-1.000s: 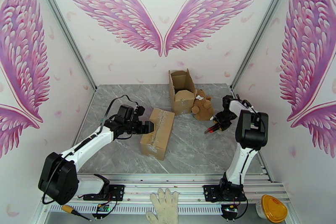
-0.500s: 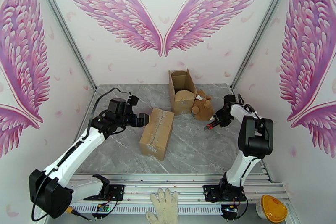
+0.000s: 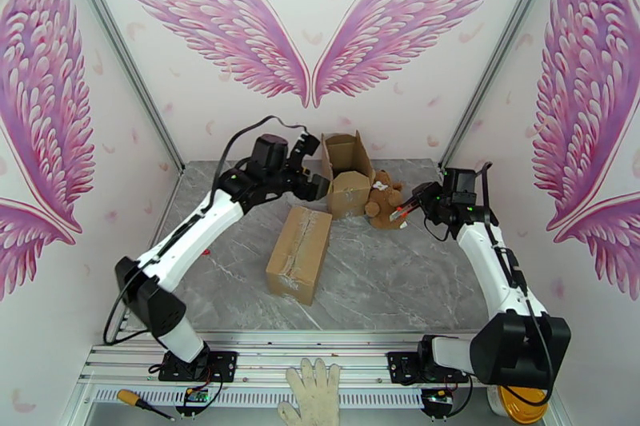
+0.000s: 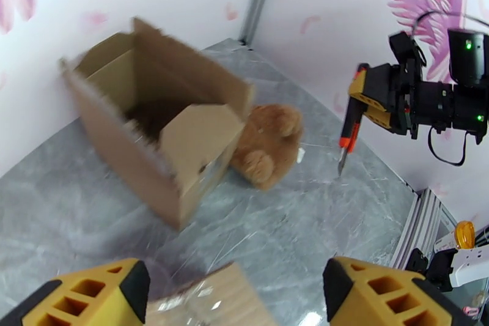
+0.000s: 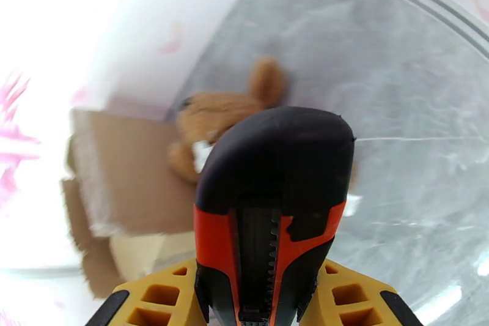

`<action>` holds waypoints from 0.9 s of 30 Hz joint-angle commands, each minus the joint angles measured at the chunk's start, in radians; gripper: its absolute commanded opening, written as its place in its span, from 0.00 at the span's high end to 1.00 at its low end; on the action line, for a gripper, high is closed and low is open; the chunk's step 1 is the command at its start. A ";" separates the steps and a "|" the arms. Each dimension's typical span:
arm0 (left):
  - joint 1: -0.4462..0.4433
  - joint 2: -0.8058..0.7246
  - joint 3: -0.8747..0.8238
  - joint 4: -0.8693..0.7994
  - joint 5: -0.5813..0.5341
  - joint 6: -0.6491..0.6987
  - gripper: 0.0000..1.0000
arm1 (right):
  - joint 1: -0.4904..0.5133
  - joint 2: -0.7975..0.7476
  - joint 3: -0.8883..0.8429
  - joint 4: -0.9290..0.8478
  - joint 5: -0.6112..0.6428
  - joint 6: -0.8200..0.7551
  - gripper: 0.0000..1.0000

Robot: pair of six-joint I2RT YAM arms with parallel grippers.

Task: Unpack the express box

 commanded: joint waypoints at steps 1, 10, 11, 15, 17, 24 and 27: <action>-0.047 0.108 0.148 -0.067 0.107 0.032 0.23 | 0.078 -0.031 0.051 0.082 -0.021 -0.030 0.68; -0.139 0.376 0.475 -0.165 0.097 0.044 0.32 | 0.207 -0.039 0.100 0.082 -0.012 -0.029 0.68; -0.137 0.392 0.492 -0.172 0.096 0.036 0.33 | 0.210 -0.043 0.094 0.089 -0.017 -0.028 0.68; -0.136 0.413 0.495 -0.167 0.055 0.015 0.35 | 0.217 -0.068 0.060 0.126 -0.041 -0.022 0.68; -0.136 0.420 0.494 -0.165 0.070 0.012 0.36 | 0.220 -0.083 0.044 0.145 -0.049 -0.024 0.68; -0.130 0.443 0.502 -0.137 0.141 -0.007 0.49 | 0.224 -0.095 0.025 0.197 -0.096 -0.036 0.69; -0.127 0.458 0.518 -0.129 0.184 -0.015 0.56 | 0.236 -0.096 0.019 0.212 -0.108 -0.057 0.69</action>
